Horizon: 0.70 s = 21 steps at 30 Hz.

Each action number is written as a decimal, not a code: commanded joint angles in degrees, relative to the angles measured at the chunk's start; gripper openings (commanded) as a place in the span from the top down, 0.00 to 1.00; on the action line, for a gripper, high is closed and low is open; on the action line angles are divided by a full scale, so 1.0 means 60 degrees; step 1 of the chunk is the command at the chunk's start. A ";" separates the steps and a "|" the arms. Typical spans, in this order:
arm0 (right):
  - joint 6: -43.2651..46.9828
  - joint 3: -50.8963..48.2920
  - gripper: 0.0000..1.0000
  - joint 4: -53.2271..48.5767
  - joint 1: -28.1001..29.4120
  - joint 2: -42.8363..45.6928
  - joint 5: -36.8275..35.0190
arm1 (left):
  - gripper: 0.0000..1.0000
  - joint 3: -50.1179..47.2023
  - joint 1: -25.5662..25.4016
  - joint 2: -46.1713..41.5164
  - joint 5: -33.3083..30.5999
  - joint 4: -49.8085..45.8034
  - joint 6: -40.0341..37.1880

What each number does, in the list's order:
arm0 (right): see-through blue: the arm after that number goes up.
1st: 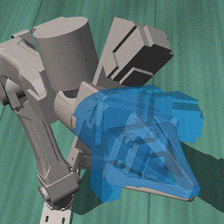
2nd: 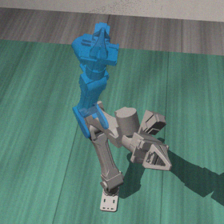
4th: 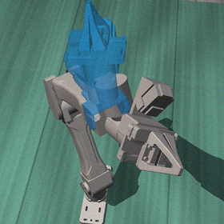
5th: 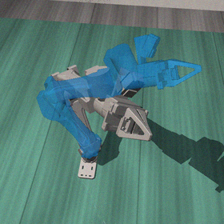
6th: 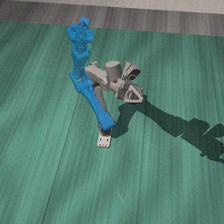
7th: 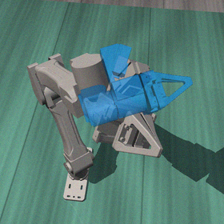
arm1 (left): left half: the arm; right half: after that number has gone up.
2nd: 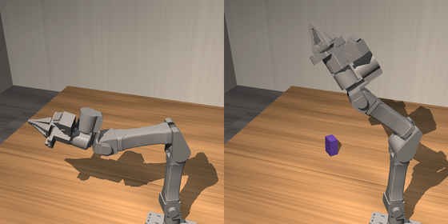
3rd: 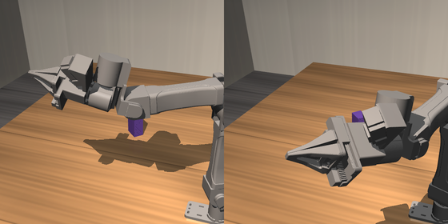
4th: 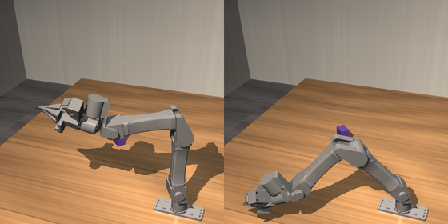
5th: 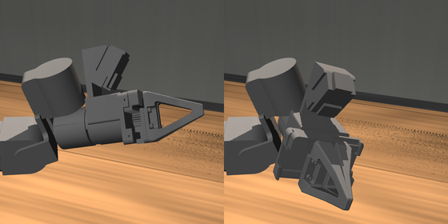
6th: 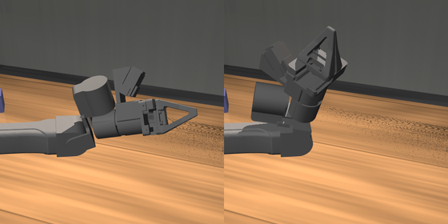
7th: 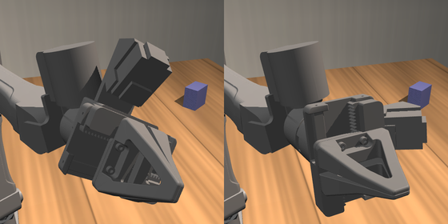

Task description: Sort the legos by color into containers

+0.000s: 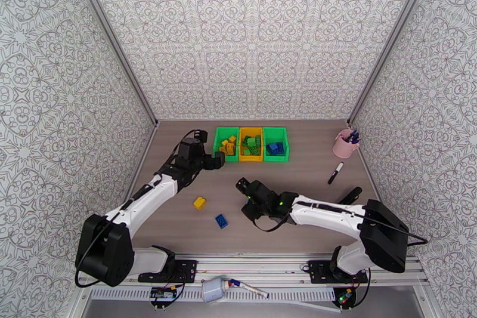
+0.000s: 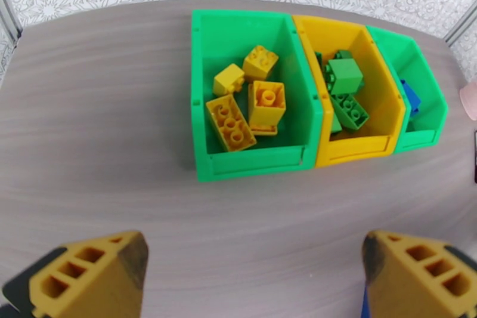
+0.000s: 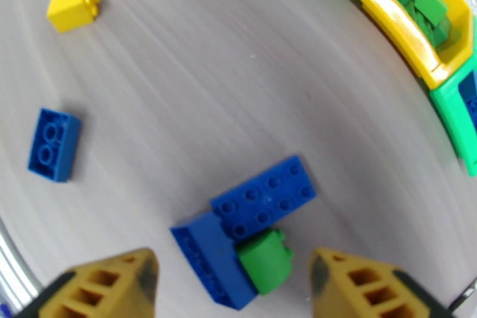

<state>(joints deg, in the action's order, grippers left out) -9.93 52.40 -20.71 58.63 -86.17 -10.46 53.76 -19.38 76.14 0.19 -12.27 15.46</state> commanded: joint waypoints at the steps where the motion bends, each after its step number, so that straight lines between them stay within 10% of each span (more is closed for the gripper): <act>1: -0.0661 0.0413 0.29 -0.0984 -0.0053 0.0003 0.0885 | 0.00 -0.0087 -0.0082 -0.0887 -0.0084 -0.0708 -0.0407; 13: 0.0037 0.1611 0.44 -0.2332 -0.0206 -0.1264 0.1216 | 0.00 -0.0417 0.0017 -0.3280 -0.0453 -0.3298 -0.1522; 21: 0.0430 0.2133 0.44 -0.2608 -0.0376 -0.2107 0.1097 | 0.00 -0.1463 0.0393 -0.3436 0.0287 -0.2092 -0.1736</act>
<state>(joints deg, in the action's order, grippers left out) -8.99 62.85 -34.35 57.23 -97.43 -3.97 46.33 -17.76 55.35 -0.71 -27.40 6.11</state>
